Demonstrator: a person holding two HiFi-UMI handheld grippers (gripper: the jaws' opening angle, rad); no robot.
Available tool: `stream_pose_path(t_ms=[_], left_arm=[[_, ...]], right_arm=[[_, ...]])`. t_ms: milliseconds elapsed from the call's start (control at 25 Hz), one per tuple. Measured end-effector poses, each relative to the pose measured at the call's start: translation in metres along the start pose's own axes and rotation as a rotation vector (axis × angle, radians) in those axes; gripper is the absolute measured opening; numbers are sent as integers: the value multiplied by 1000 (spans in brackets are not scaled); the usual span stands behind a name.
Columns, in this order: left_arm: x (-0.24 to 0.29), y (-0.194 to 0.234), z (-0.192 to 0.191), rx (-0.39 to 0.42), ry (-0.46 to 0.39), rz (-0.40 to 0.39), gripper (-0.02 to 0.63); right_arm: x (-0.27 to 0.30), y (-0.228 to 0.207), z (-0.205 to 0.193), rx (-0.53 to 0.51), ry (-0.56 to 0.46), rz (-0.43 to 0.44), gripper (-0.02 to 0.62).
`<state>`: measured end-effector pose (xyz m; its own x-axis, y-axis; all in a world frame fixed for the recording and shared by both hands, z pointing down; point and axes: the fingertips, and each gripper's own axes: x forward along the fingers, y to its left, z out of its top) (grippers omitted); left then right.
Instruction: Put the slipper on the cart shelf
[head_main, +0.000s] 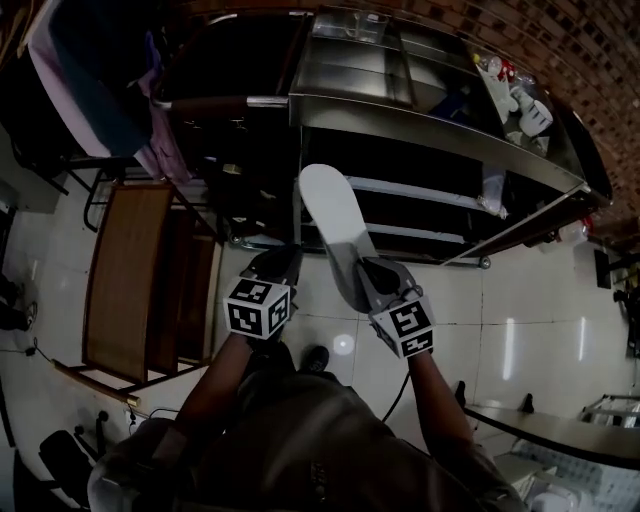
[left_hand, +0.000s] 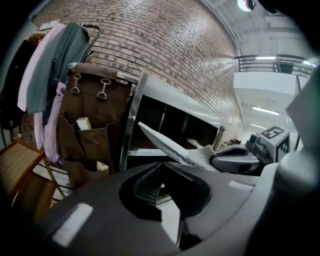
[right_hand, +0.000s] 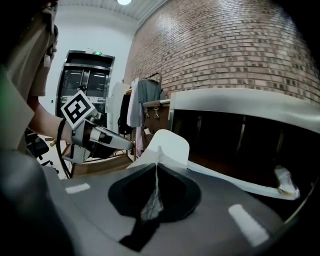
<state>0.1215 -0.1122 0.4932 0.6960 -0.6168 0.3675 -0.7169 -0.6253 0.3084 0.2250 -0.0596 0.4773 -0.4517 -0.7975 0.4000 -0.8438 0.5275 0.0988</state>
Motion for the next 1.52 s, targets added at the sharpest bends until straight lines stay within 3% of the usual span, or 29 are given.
stream_pose_path(t_ms=[560,840,1080,1520], left_arm=[[140,-65,32,76,64,-284,8],[195,-90,39,99,127,-363,8],[233,-115,46,110,148,-344,8],[286,-152,49,63,142,-179,8]], right_arm=[[-17,-149,-46,151,104,-301,6],[-23,-226,-48,203,114,-422,8],[-22,-289,-66,248,114,-439,8],[29,-395,-103,248,150,-340,8]])
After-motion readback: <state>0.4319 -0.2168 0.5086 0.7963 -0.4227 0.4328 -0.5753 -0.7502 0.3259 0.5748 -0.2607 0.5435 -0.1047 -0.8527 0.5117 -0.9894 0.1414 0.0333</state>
